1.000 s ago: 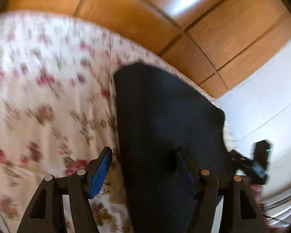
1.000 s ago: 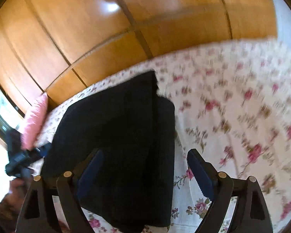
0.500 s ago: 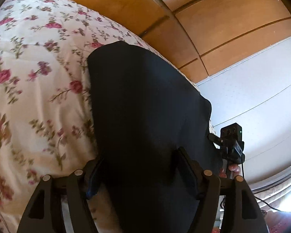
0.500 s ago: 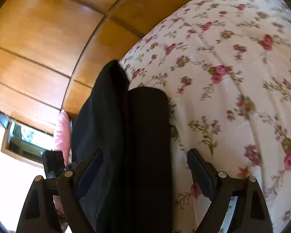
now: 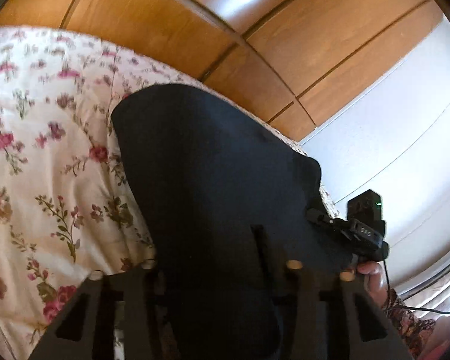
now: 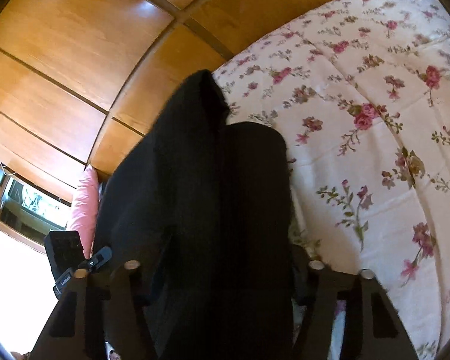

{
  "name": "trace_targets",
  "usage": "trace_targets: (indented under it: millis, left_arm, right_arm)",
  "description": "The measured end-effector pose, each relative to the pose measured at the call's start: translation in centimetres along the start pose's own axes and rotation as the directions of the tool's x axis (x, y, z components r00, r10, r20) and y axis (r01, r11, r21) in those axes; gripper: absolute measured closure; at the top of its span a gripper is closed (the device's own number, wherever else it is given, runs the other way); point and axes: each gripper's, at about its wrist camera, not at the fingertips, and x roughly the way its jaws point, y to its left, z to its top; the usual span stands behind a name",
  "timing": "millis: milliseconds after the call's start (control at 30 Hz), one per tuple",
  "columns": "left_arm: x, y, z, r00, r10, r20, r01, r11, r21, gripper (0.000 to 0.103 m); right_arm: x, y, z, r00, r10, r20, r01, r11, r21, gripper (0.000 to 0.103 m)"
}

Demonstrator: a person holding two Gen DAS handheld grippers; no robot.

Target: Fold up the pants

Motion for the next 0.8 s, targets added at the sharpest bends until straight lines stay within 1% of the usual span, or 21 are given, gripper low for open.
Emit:
trace_targets:
  millis: [100, 200, 233, 300, 367, 433, 533, 633, 800]
  left_arm:
    - [-1.0, -1.5, 0.1, 1.0, 0.022, 0.013, -0.023, 0.998, 0.067, 0.071]
    - [-1.5, -2.8, 0.6, 0.998, 0.043, 0.043, -0.048, 0.992, 0.116, 0.072]
    - [-1.8, -3.3, 0.9, 0.996, 0.064, 0.062, -0.073, 0.987, 0.141, 0.072]
    - [-2.2, -3.8, 1.6, 0.992, 0.08, 0.095, -0.095, 0.982, 0.164, 0.072]
    - [-2.8, -3.9, 3.0, 0.988, 0.084, 0.133, -0.106, 0.98, 0.167, 0.072]
    - [-3.1, -3.7, 4.3, 0.984, 0.091, 0.155, -0.117, 0.979, 0.167, 0.072]
    - [-3.2, -3.0, 7.1, 0.976, 0.126, 0.178, -0.158, 0.972, 0.176, 0.072]
    - [-2.4, -1.9, 9.8, 0.967, 0.164, 0.196, -0.198, 0.965, 0.171, 0.072]
    - [-0.1, 1.1, 14.4, 0.952, 0.226, 0.208, -0.256, 0.958, 0.128, 0.072]
  right_arm:
    - [-1.0, 2.3, -0.1, 0.999, -0.029, 0.037, 0.033, 0.995, -0.098, 0.054]
    - [-2.0, 3.6, 0.4, 0.998, 0.009, 0.069, -0.001, 0.993, -0.116, 0.055]
    - [-2.1, 4.3, 0.7, 0.997, 0.014, 0.077, -0.003, 0.991, -0.135, 0.055]
    - [-1.6, 5.6, 1.4, 0.996, 0.01, 0.087, 0.005, 0.984, -0.175, 0.055]
    - [-0.8, 6.3, 2.2, 0.995, 0.021, 0.099, -0.001, 0.982, -0.191, 0.055]
    - [0.0, 6.4, 3.2, 0.993, 0.046, 0.106, -0.027, 0.984, -0.176, 0.055]
    - [1.7, 6.7, 5.4, 0.988, 0.075, 0.131, -0.053, 0.984, -0.17, 0.055]
    - [4.2, 7.5, 8.2, 0.986, 0.076, 0.148, -0.048, 0.982, -0.184, 0.055]
    - [8.7, 8.3, 12.7, 0.987, 0.057, 0.151, -0.027, 0.98, -0.197, 0.055]
